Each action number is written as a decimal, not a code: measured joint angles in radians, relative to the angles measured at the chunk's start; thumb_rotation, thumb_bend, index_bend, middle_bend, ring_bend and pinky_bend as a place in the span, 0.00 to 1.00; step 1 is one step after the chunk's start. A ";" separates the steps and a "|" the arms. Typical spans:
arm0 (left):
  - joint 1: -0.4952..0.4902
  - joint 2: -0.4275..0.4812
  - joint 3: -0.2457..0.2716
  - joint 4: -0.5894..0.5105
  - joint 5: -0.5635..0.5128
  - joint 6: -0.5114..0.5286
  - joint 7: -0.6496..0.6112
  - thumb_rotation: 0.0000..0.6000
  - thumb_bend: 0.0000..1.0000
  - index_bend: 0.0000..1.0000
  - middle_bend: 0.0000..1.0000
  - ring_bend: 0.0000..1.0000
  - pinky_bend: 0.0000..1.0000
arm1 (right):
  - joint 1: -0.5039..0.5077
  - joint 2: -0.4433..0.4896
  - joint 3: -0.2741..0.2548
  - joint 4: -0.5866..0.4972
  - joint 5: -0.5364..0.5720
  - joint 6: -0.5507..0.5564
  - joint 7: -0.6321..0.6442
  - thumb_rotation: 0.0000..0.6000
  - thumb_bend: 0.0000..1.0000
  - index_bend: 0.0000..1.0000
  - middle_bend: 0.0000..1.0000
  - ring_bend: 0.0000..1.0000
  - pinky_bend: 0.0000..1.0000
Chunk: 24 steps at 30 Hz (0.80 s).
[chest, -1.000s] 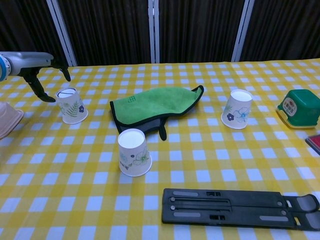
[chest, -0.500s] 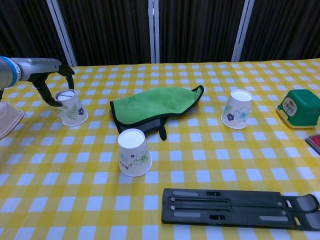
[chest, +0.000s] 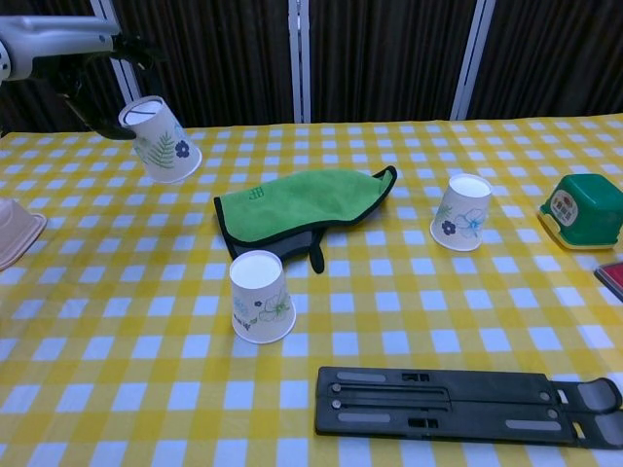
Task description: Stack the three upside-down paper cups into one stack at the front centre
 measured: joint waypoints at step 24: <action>0.054 0.056 0.147 -0.328 0.300 0.041 0.126 1.00 0.31 0.36 0.00 0.00 0.00 | -0.010 0.016 0.005 -0.011 -0.012 0.028 0.034 1.00 0.14 0.00 0.00 0.00 0.00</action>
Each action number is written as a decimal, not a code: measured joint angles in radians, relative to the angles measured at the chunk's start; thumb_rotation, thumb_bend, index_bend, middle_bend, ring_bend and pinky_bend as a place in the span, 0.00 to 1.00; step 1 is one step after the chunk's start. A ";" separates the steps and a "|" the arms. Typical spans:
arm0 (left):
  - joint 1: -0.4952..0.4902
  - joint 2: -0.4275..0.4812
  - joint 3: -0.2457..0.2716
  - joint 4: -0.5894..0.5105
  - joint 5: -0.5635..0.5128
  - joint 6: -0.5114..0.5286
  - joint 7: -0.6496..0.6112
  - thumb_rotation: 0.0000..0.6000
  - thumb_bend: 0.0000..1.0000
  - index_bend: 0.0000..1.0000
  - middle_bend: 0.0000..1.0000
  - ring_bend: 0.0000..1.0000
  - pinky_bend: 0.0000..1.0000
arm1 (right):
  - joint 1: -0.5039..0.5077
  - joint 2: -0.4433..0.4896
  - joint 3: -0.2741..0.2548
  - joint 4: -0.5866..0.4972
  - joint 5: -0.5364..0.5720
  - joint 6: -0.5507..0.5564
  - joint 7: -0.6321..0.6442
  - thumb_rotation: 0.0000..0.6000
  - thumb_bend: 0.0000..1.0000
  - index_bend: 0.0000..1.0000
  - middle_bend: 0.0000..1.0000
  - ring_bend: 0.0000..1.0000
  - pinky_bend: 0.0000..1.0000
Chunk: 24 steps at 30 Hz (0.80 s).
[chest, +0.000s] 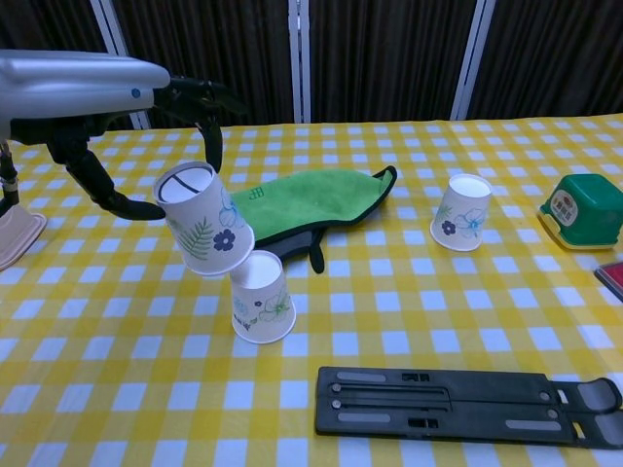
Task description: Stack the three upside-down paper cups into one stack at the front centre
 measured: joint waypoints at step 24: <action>-0.045 -0.245 -0.001 0.162 -0.169 0.013 0.086 1.00 0.07 0.00 0.00 0.00 0.00 | -0.008 0.024 0.005 -0.011 0.010 0.003 0.034 1.00 0.14 0.00 0.00 0.00 0.00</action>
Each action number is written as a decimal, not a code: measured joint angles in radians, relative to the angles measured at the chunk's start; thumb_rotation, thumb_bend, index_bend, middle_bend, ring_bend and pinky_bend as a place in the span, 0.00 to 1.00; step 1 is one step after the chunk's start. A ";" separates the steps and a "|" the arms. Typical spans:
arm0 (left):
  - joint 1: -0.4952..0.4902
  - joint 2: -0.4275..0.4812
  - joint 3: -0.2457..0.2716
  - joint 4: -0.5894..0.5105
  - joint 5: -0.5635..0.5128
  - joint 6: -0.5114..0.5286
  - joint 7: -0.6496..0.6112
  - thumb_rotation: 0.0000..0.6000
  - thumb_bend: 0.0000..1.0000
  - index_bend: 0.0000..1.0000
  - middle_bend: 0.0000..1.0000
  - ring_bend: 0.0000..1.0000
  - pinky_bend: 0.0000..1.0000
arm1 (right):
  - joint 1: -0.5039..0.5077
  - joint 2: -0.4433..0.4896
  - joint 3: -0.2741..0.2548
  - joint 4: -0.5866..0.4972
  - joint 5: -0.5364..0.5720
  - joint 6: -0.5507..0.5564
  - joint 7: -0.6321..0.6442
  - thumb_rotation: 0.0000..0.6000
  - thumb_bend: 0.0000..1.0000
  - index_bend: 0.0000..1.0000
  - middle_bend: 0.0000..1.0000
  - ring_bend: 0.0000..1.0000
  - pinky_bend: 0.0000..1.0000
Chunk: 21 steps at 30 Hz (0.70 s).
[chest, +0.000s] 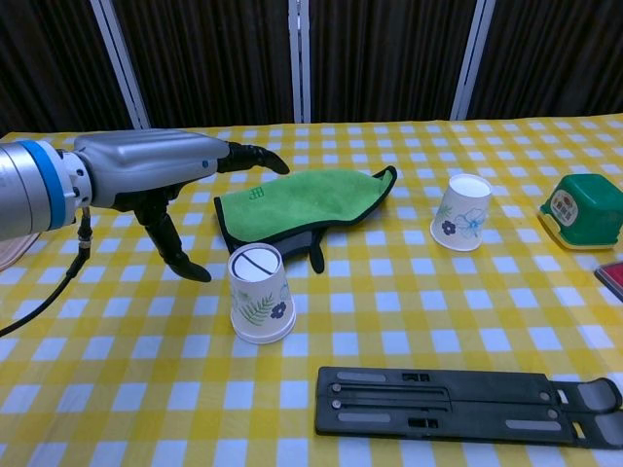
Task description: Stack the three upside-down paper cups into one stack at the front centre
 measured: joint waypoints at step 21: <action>0.402 0.162 0.170 0.080 0.325 0.514 -0.257 1.00 0.07 0.00 0.00 0.00 0.00 | 0.075 -0.041 0.028 -0.012 0.025 -0.094 -0.124 1.00 0.14 0.06 0.00 0.00 0.00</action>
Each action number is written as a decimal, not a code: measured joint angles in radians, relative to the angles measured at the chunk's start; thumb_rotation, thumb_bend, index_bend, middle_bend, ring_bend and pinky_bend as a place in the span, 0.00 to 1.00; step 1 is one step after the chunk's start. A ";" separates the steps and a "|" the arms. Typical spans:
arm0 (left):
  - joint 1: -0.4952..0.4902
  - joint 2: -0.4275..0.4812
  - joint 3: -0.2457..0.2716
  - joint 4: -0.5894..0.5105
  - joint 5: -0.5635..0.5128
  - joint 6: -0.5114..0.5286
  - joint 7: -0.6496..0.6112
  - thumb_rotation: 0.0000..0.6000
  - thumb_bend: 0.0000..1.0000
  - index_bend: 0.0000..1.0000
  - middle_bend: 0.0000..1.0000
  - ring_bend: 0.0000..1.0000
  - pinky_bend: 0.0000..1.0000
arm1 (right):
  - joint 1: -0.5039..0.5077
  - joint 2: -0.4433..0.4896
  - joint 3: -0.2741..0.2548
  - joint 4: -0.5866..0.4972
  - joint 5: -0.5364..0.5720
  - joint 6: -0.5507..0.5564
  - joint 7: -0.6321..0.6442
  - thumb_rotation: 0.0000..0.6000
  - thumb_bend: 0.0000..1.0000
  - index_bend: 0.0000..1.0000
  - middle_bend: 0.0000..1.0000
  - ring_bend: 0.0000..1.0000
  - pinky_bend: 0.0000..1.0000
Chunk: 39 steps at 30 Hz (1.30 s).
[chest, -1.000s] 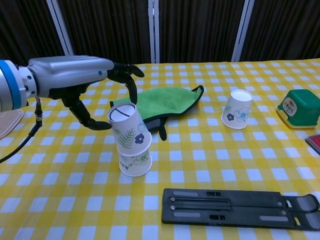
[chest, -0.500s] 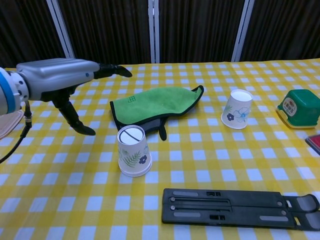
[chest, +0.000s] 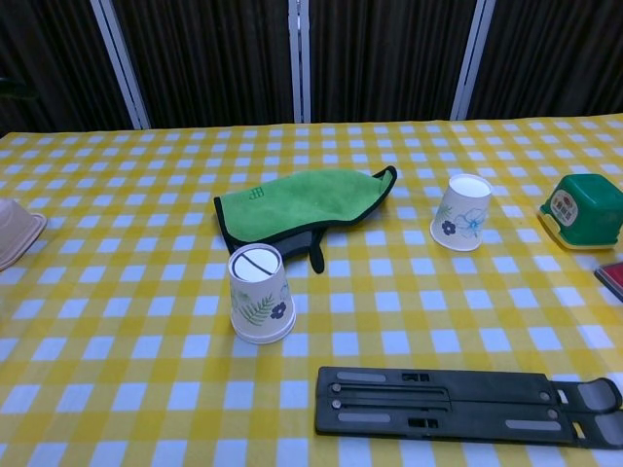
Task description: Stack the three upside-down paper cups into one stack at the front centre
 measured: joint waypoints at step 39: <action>0.163 0.039 -0.073 0.147 0.072 0.013 -0.240 1.00 0.07 0.00 0.00 0.00 0.00 | 0.571 -0.221 0.143 0.058 0.696 -0.531 -0.576 1.00 0.22 0.29 0.02 0.00 0.00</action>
